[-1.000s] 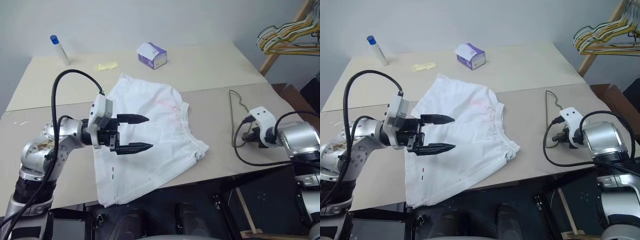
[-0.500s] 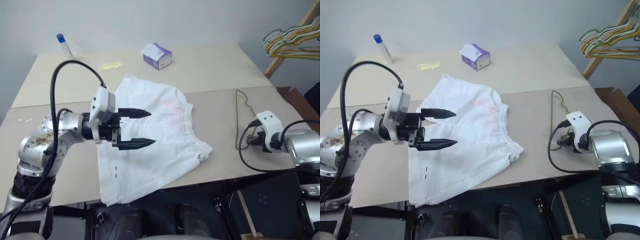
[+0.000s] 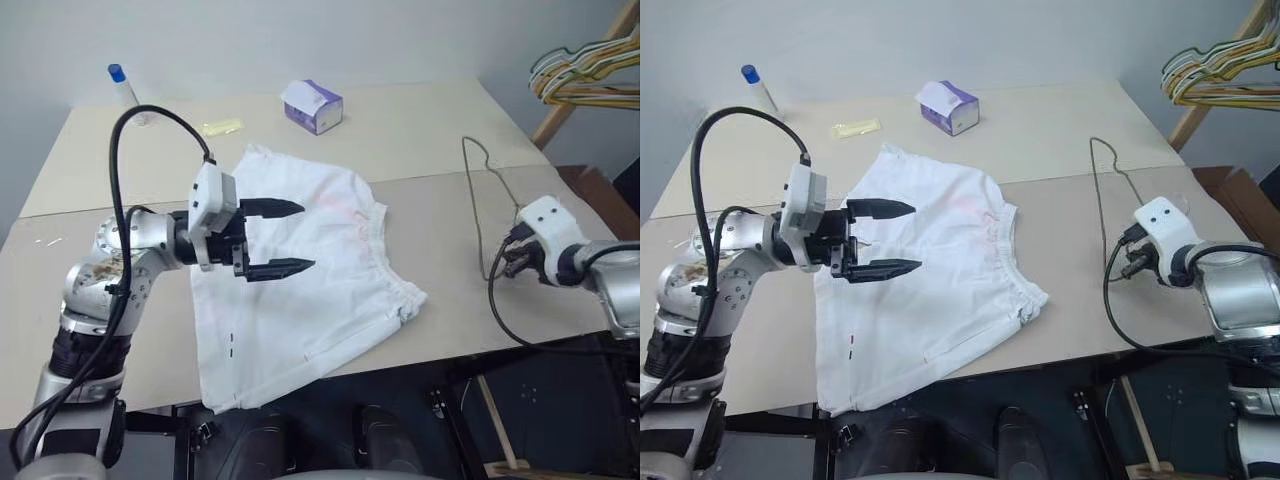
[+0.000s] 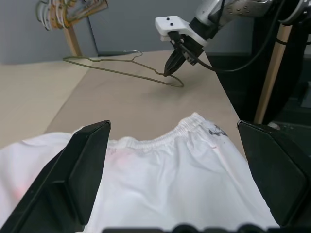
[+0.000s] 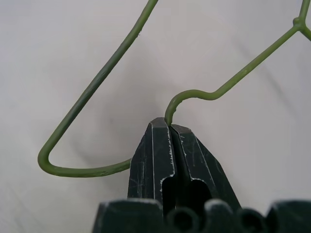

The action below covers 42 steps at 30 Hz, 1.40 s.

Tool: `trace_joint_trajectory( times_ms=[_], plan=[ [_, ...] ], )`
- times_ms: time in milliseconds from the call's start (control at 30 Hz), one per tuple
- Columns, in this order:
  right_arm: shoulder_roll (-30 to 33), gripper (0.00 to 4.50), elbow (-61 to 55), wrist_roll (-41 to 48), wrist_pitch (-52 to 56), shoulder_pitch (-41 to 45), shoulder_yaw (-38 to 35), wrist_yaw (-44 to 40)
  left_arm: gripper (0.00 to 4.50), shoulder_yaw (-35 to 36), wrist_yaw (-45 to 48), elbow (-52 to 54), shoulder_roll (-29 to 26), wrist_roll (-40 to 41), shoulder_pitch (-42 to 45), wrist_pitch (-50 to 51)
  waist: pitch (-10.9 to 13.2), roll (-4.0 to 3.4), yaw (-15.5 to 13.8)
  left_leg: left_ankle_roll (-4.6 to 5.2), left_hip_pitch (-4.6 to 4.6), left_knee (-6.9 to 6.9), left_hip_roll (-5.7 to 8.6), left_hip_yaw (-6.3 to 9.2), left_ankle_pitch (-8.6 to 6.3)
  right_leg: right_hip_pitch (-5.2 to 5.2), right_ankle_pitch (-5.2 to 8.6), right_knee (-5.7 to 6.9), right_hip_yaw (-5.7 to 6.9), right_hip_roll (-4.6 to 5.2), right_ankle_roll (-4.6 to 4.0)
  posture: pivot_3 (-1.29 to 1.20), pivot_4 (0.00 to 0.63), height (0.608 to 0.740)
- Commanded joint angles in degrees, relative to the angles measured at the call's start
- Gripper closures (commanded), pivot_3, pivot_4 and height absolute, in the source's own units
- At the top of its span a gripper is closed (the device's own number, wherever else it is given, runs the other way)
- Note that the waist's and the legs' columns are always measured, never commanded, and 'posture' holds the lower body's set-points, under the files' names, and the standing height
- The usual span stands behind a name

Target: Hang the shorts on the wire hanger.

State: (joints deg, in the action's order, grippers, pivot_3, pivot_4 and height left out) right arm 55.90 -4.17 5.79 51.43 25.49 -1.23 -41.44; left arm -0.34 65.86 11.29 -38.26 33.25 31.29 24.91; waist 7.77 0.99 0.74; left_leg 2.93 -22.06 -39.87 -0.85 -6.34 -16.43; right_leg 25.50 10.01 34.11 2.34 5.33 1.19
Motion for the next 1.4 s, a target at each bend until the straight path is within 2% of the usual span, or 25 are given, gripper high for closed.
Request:
trace_joint_trajectory(
  times_ms=[33, 100, 200, 333, 433, 600, 700, 933, 1000, 1100, 1200, 1267, 1400],
  plan=[
    [2.6, 4.47, -6.1, -2.3, -8.9, -2.3, -3.0, 1.1, 0.0, 0.1, 0.2, 0.2, 0.6, -0.1, 1.2, -1.2, -0.1, 0.02, 0.0, 0.01, 0.0, -0.02, 0.0, 0.01, -0.01, -0.02, -0.01, 0.0, 0.0, 0.0, 0.01, -0.07, 0.058, 0.74],
    [3.2, 4.47, -8.2, -3.1, -15.3, -2.6, -3.4, 0.9, 0.0, 0.1, 0.6, -0.4, 0.7, -0.3, 1.5, -1.4, -0.1, 0.0, 0.2, 0.04, 0.01, -0.06, 0.01, 0.0, -0.02, -0.03, -0.02, 0.0, -0.01, 0.0, 0.03, -0.08, 0.052, 0.74],
    [5.2, 4.47, -6.5, -10.1, -37.4, -4.1, -1.2, 3.4, 0.0, 0.8, -0.1, -1.9, 0.8, 0.6, 3.5, 0.6, -0.2, 0.01, 0.6, 0.05, 0.02, -0.13, 0.02, -0.02, -0.02, -0.03, -0.04, 0.02, -0.07, 0.01, 0.09, -0.09, 0.043, 0.74],
    [5.8, 4.47, 2.4, -20.0, -65.3, -1.1, 2.5, 11.0, 0.0, 1.2, -2.1, -3.9, 0.2, 1.0, 7.3, 5.6, -0.9, 0.04, 1.4, 0.04, 0.02, -0.19, 0.01, -0.03, -0.02, -0.04, -0.03, 0.04, -0.06, -0.01, 0.19, -0.08, 0.028, 0.74],
    [5.9, 4.47, 9.5, -28.9, -79.9, 2.8, 5.7, 18.5, 0.0, 1.0, -3.4, -5.8, -0.3, 0.9, 10.6, 9.3, -1.7, 0.06, 2.2, 0.04, 0.05, -0.18, 0.02, -0.03, -0.02, -0.06, -0.03, 0.02, -0.1, 0.0, 0.19, -0.08, 0.008, 0.74],
    [5.8, 4.47, 19.1, -43.8, -93.2, 9.9, 10.1, 31.5, 0.0, -0.2, -1.4, -8.8, -1.3, 1.4, 14.8, 14.2, -2.5, 0.02, 3.3, 0.0, 0.11, -0.2, 0.01, -0.06, 0.0, -0.1, -0.04, 0.06, -0.15, 0.01, 0.17, -0.08, 0.0, 0.74],
    [6.1, 4.47, 22.5, -51.4, -97.4, 14.0, 12.6, 37.4, 0.0, -1.5, -0.2, -9.8, -1.7, 0.8, 16.3, 16.2, -2.7, -0.07, 3.7, -0.02, 0.24, -0.2, 0.0, -0.12, 0.01, -0.14, -0.03, 0.12, -0.24, 0.0, 0.18, -0.09, 0.0, 0.74],
    [5.6, 4.47, 24.7, -57.7, -100.7, 18.2, 14.6, 43.0, 0.0, -4.9, -1.3, -11.4, -1.7, -3.3, 17.9, 17.8, -2.9, -0.1, 4.7, -0.07, 0.4, -0.19, 0.01, -0.14, 0.04, -0.2, -0.07, 0.23, -0.36, -0.02, 0.11, -0.1, 0.0, 0.74],
    [5.7, 4.47, 25.0, -58.5, -100.9, 18.4, 14.8, 43.4, 0.0, -3.4, 0.3, -11.9, -1.6, -1.5, 18.2, 18.2, -3.0, -0.1, 5.0, -0.07, 0.42, -0.19, 0.0, -0.14, 0.04, -0.21, -0.07, 0.24, -0.4, -0.02, 0.1, -0.11, 0.0, 0.74],
    [6.2, 4.47, 25.7, -59.7, -100.6, 17.8, 15.3, 43.4, 0.0, 2.1, 6.3, -11.9, -2.5, 5.3, 17.6, 18.0, -3.0, -0.1, 5.3, -0.06, 0.49, -0.2, 0.0, -0.21, 0.04, -0.18, -0.07, 0.35, -0.52, -0.02, 0.11, -0.11, 0.0, 0.74],
    [6.2, 4.47, 25.7, -59.9, -100.4, 17.6, 15.5, 43.4, 0.0, 3.0, 8.3, -11.2, -4.1, 7.0, 17.3, 19.2, -3.0, -0.1, 5.9, -0.06, 0.63, -0.19, 0.01, -0.27, 0.04, -0.19, -0.05, 0.48, -0.7, -0.01, 0.12, -0.11, 0.0, 0.74],
    [5.9, 4.47, 25.0, -59.7, -100.4, 17.4, 15.4, 43.2, 0.0, 3.0, 7.0, -11.5, -4.4, 5.8, 16.9, 18.7, -3.2, -0.08, 6.2, -0.06, 0.73, -0.2, 0.02, -0.29, 0.04, -0.25, -0.02, 0.57, -0.78, 0.0, 0.15, -0.11, 0.0, 0.74],
    [5.5, 4.47, 24.0, -59.7, -100.9, 18.0, 15.0, 44.0, 0.0, -3.2, 1.1, -13.6, -3.9, -3.6, 17.1, 16.3, -3.4, -0.02, 6.4, -0.03, 0.97, -0.25, 0.06, -0.39, 0.02, -0.38, 0.05, 0.79, -0.98, 0.01, 0.27, -0.12, 0.0, 0.74]
  ],
)
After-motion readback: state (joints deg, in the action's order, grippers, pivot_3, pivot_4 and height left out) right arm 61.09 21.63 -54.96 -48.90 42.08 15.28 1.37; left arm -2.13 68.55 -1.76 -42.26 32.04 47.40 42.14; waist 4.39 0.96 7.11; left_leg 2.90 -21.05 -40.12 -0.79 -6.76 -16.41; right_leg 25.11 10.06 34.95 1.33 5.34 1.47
